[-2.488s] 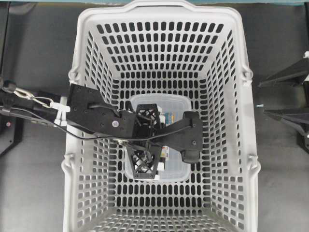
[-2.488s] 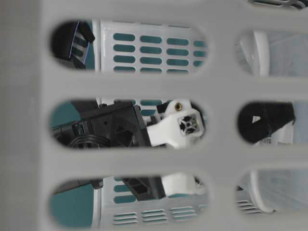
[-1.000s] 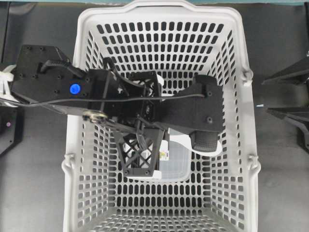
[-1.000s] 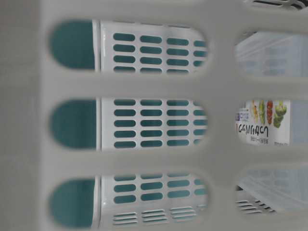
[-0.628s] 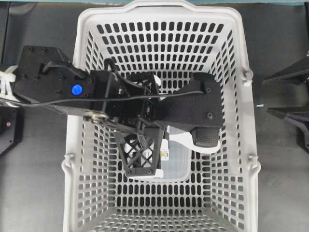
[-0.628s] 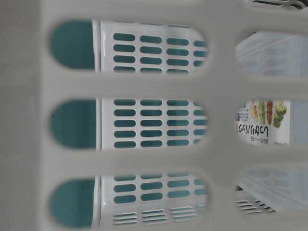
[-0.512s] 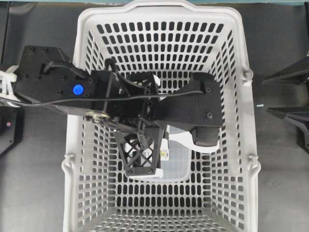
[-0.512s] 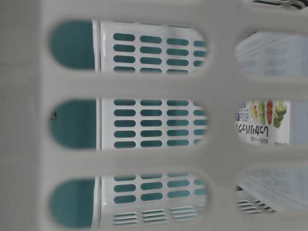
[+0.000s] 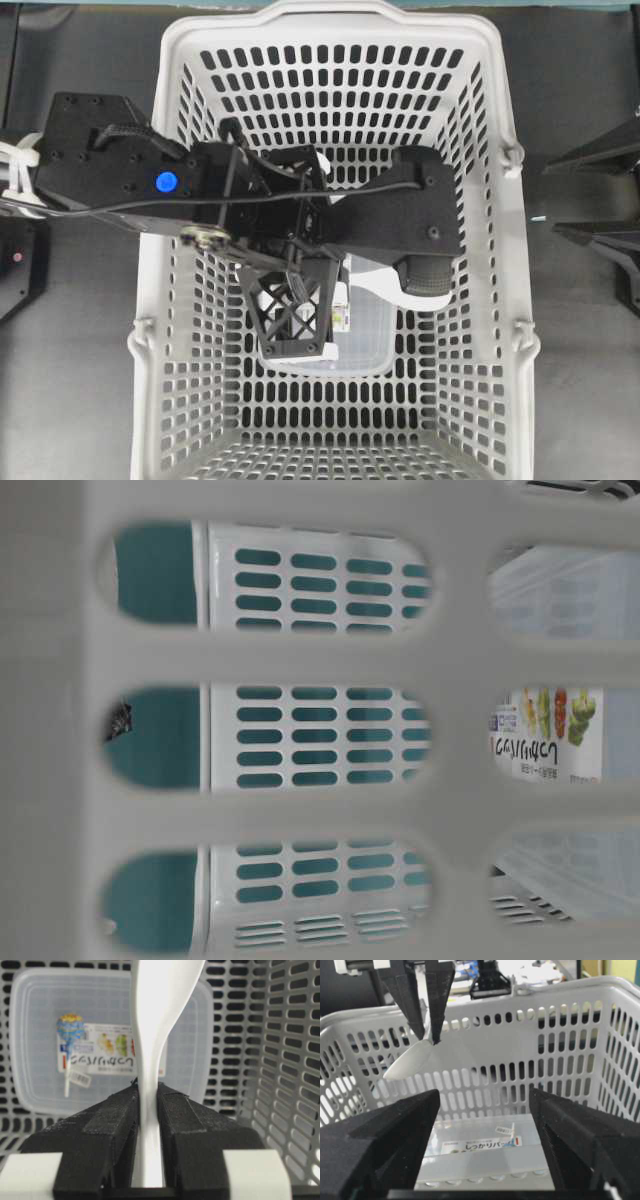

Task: Pick up the chinese spoon from the shopping basket with the left arm.
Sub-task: 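Lift the held spoon upward with the left gripper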

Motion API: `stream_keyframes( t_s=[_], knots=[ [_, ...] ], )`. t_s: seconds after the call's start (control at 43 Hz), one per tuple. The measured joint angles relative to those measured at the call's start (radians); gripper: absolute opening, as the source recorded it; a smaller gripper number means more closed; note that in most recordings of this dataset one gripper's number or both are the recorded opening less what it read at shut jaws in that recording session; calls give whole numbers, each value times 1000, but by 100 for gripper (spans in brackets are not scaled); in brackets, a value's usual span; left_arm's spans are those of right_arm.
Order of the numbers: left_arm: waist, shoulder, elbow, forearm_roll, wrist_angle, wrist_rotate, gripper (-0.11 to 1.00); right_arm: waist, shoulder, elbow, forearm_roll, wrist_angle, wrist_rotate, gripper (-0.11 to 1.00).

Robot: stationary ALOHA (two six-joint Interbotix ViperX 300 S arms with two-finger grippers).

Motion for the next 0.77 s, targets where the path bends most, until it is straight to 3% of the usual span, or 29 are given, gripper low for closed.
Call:
stream_keyframes(
  t_s=[0.767],
  knots=[
    [2,0,14,2,-2,-2,10,2,0,0,0,0,0,70]
  ],
)
